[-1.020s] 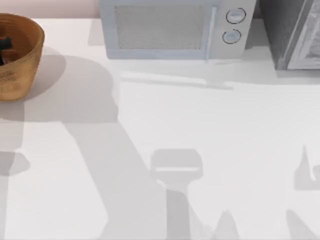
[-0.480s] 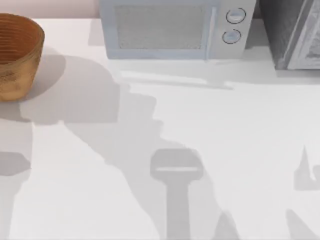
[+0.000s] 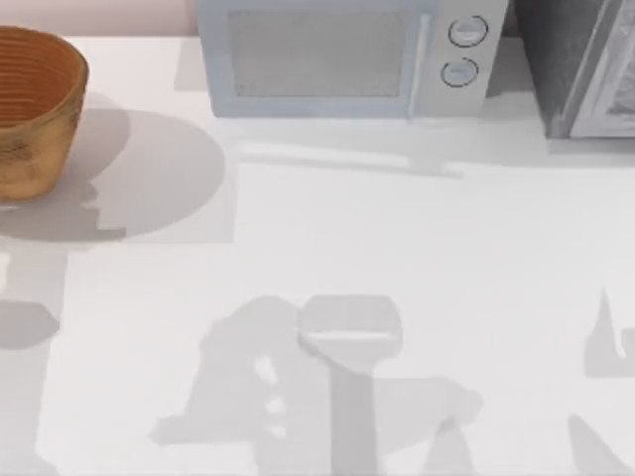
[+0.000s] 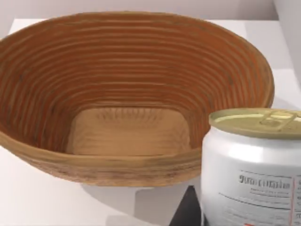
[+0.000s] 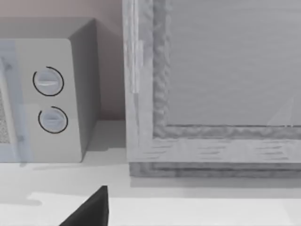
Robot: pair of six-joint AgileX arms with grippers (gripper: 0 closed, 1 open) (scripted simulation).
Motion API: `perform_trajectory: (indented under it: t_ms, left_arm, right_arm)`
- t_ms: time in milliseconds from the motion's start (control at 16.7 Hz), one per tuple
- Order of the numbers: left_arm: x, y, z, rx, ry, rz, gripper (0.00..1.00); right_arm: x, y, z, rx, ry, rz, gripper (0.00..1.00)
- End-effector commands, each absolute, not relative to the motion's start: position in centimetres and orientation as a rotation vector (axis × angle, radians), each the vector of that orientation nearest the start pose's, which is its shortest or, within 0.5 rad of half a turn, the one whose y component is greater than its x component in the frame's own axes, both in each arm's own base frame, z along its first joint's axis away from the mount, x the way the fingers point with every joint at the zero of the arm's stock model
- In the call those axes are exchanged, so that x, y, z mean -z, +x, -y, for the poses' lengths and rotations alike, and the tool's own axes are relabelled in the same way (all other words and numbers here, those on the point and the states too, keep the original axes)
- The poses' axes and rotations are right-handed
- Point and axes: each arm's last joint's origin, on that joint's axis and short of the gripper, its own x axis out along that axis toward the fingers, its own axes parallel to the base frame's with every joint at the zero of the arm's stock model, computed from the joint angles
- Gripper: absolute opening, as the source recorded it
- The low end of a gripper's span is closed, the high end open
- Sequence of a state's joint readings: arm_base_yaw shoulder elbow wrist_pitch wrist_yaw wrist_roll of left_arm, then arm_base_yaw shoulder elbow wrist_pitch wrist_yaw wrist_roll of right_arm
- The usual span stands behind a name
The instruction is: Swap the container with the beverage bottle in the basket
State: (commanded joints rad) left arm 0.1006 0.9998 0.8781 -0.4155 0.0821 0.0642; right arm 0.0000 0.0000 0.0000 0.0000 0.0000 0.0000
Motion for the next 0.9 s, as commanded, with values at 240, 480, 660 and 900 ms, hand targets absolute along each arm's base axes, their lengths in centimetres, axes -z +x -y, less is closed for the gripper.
perform_trajectory:
  t_ms: [240, 480, 660, 900]
  left_arm:
    - [-26.0, 14.5, -0.7, -0.011, 0.018, -0.283, 0.0]
    - [-20.5, 11.2, -0.1, -0.007, 0.011, -0.1, 0.0]
    - [-17.3, 10.6, 0.1, -0.003, 0.003, -0.027, 0.0]
    - [-16.0, 10.6, 0.1, 0.0, 0.0, 0.0, 0.0]
  right_arm:
    - [-16.0, 10.6, 0.1, 0.0, 0.0, 0.0, 1.0]
    - [-16.0, 10.6, 0.1, 0.0, 0.0, 0.0, 1.0]
    - [-16.0, 10.6, 0.1, 0.0, 0.0, 0.0, 1.0]
    - [-16.0, 10.6, 0.1, 0.0, 0.0, 0.0, 1.0]
